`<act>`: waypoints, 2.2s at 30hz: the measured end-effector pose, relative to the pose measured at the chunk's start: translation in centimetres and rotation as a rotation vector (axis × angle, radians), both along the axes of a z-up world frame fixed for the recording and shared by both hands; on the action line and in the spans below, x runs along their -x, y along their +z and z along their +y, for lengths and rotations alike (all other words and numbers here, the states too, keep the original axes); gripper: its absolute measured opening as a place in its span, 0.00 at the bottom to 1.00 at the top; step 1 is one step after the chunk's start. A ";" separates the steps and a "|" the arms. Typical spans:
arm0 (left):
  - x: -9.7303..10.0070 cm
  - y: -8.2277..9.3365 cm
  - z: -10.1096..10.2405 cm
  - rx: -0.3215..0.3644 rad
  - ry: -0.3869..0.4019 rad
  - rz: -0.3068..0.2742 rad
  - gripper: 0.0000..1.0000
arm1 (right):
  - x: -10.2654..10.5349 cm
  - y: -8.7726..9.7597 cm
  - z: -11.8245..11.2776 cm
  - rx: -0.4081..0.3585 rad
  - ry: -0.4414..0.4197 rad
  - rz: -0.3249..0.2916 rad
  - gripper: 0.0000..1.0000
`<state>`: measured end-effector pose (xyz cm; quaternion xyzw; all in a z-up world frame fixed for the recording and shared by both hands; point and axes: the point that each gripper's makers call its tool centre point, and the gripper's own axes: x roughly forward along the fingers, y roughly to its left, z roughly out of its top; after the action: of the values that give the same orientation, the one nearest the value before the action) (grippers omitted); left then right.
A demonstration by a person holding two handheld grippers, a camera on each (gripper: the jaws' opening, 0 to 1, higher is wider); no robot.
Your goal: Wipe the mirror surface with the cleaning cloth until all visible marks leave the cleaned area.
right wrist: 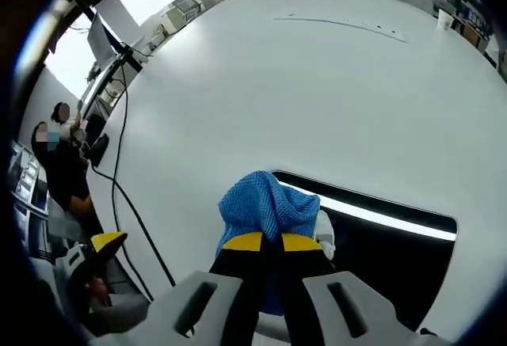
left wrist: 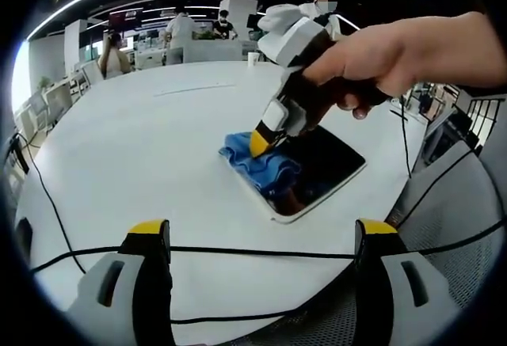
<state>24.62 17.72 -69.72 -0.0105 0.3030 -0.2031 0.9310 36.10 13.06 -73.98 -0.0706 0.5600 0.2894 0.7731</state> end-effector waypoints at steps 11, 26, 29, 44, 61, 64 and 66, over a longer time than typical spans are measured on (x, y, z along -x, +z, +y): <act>-0.1 -0.1 0.1 -0.001 0.002 -0.002 0.96 | 0.6 -0.1 -0.1 0.000 0.017 -0.007 0.01; -0.1 -0.2 0.2 -0.013 0.002 -0.001 0.96 | 0.7 0.1 -0.8 0.007 0.092 -0.033 0.00; -0.1 -0.2 0.4 -0.011 0.010 -0.001 0.96 | 0.1 -0.2 -1.3 0.010 0.093 -0.030 0.00; 0.0 -0.2 0.4 -0.022 0.011 0.004 0.97 | -0.1 0.1 -5.1 -0.018 0.049 -0.008 0.00; 0.1 0.1 0.4 -0.022 0.016 0.002 0.97 | -0.5 0.3 -9.5 -0.040 -0.010 0.009 0.00; 0.0 0.0 0.4 -0.022 0.016 0.003 0.97 | -0.6 0.4 -10.2 -0.035 -0.013 0.008 0.00; 0.0 -0.1 0.5 -0.022 0.018 0.003 0.97 | -0.8 0.3 -10.7 -0.033 -0.020 0.008 0.00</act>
<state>24.64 18.23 -69.86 -0.0033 0.3066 -0.1912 0.9324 36.85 2.34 -73.64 -0.0510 0.5588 0.2913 0.7748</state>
